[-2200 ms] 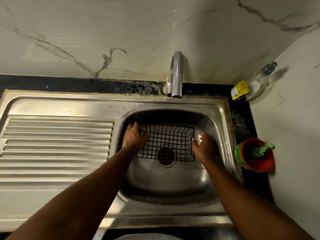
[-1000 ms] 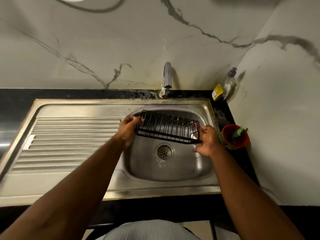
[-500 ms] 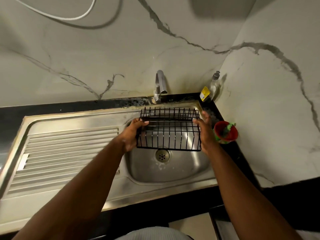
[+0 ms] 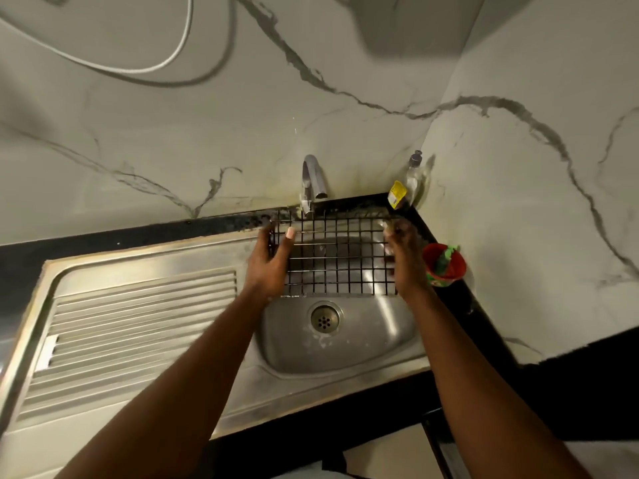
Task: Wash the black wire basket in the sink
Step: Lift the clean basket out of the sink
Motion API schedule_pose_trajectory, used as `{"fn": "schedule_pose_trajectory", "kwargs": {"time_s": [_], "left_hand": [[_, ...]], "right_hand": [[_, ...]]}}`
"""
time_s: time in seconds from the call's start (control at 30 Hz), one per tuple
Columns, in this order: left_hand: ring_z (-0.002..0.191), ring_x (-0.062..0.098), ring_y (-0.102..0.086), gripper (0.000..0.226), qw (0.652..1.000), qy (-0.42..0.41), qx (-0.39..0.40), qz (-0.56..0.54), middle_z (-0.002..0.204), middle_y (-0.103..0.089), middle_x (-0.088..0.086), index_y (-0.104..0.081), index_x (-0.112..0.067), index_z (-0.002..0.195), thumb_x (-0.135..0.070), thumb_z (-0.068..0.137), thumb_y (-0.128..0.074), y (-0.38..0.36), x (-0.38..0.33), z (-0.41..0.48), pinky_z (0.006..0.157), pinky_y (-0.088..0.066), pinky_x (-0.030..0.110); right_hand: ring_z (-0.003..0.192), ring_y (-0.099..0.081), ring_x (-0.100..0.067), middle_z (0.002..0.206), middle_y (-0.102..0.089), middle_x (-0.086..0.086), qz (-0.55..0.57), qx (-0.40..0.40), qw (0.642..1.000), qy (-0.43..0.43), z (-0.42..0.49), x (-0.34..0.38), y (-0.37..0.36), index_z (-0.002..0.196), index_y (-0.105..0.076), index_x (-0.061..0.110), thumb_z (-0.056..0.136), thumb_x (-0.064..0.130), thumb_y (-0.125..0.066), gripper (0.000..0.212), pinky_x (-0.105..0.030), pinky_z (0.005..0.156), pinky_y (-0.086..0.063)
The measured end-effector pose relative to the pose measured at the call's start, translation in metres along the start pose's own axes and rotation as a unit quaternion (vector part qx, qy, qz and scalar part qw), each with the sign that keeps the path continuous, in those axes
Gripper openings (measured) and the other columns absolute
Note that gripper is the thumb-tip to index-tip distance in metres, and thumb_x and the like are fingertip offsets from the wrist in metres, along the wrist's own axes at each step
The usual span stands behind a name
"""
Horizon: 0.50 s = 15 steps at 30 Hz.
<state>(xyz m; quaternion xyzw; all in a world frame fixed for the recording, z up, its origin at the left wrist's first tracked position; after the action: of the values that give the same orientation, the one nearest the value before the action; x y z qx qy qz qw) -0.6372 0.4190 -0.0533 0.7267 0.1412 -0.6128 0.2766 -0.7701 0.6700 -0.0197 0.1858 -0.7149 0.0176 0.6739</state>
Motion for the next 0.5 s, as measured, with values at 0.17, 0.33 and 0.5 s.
{"fn": "schedule_pose_trajectory", "kwargs": {"time_s": [0.17, 0.33, 0.5], "left_hand": [[0.116, 0.025, -0.064, 0.084, 0.992, 0.122, 0.008, 0.035, 0.130, -0.064, 0.004, -0.053, -0.028, 0.138, -0.090, 0.081, -0.052, -0.005, 0.037, -0.023, 0.096, -0.055, 0.045], [0.106, 0.029, -0.064, 0.089, 0.979, 0.201, 0.024, 0.036, 0.125, -0.066, 0.012, -0.056, -0.021, 0.138, -0.088, 0.080, -0.054, -0.007, 0.044, -0.017, 0.099, -0.056, 0.050], [0.122, 0.024, -0.061, 0.077, 0.999, 0.021, -0.010, 0.022, 0.144, -0.059, 0.003, -0.043, -0.038, 0.148, -0.079, 0.085, -0.060, 0.002, 0.004, -0.029, 0.102, -0.052, 0.043]], "right_hand": [[0.119, -0.055, -0.017, 0.149, -0.048, 0.004, -0.079, 0.033, 0.989, -0.119, -0.027, -0.040, -0.004, 0.146, -0.043, 0.031, 0.089, 0.077, -0.052, 0.074, -0.037, 0.093, -0.051], [0.106, -0.062, -0.028, 0.130, -0.061, -0.007, -0.026, 0.011, 0.958, -0.285, -0.037, -0.071, -0.011, 0.143, -0.049, 0.027, 0.077, 0.080, -0.053, 0.085, -0.038, 0.078, -0.048], [0.128, -0.057, -0.038, 0.150, -0.050, -0.009, 0.023, -0.039, 0.996, -0.076, -0.027, -0.060, -0.003, 0.142, -0.043, 0.044, 0.076, 0.088, -0.046, 0.080, -0.044, 0.078, -0.057]]}}
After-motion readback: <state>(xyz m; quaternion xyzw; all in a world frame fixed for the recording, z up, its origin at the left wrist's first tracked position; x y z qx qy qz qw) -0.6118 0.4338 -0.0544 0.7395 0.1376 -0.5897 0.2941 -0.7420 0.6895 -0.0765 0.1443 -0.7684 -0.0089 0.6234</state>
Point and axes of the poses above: each hand's wrist, its own z-axis towards the middle knuckle, its own y-axis out of the back of the hand, x = y × z, the point moved 5 cm from there along z, towards the middle knuckle
